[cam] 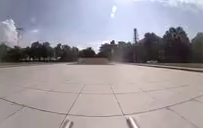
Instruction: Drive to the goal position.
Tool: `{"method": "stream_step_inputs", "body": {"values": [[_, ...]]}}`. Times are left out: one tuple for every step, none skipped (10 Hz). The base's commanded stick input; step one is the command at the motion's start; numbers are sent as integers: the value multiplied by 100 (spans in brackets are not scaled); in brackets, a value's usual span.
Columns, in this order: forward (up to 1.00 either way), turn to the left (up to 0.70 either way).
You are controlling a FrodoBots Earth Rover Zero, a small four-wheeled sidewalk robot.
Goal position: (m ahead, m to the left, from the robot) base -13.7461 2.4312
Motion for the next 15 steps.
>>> {"method": "stream_step_inputs", "body": {"values": [[10, 19], [10, 19], [26, 23], [65, 33], [70, 35], [70, 35], [70, 35], [70, 35], [70, 35], [70, 35], [70, 35], [70, 35], [70, 35], [70, 35], [70, 35]]}}
